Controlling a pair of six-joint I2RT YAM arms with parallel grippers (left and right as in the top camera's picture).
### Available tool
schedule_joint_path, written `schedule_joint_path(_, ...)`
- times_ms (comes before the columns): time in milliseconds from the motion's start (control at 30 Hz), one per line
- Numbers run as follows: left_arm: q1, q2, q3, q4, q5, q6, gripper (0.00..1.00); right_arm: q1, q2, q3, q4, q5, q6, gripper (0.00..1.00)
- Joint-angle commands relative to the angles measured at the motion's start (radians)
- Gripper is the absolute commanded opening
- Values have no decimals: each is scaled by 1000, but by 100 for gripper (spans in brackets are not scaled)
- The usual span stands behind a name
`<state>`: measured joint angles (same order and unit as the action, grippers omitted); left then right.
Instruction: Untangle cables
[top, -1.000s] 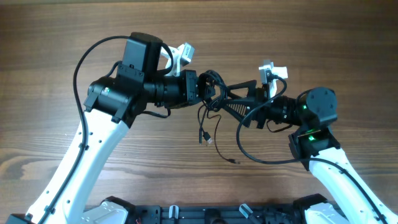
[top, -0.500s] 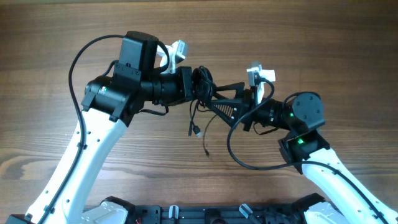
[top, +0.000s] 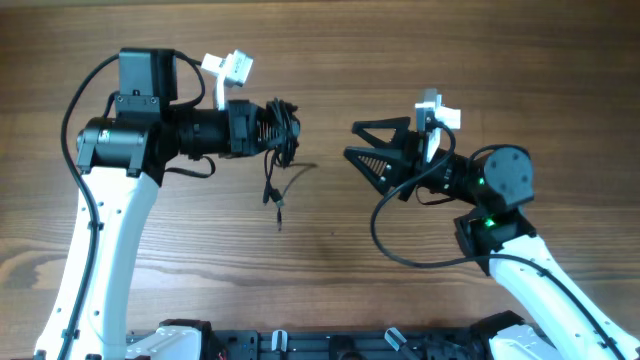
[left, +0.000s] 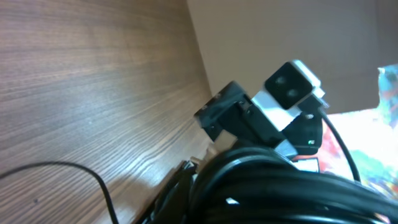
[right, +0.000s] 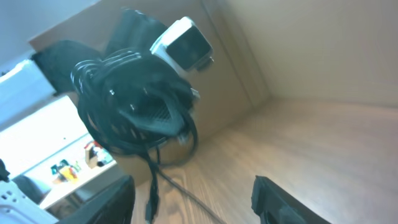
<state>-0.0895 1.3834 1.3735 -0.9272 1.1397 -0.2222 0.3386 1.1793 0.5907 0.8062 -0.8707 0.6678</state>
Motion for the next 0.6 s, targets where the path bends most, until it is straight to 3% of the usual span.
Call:
schedule_joint_path(0, 2, 1, -1, -7, 56, 103, 8, 76, 6, 12, 27, 164, -48, 57)
schedule_joint_path(67, 3, 1, -1, -7, 56, 103, 6, 112, 6, 16, 14, 225, -103, 52)
schedule_joint_path(200, 3, 3, -1, -5, 51, 85, 4, 158, 6, 53, -11, 281, -156, 53)
schedule_joint_path(367, 3, 26, -1, 14, -45, -87, 4, 251, 6, 141, -211, 397, -304, 53)
schedule_joint_path(567, 2, 73, -1, 12, -44, -109, 4, 306, 6, 150, -216, 507, -301, 52)
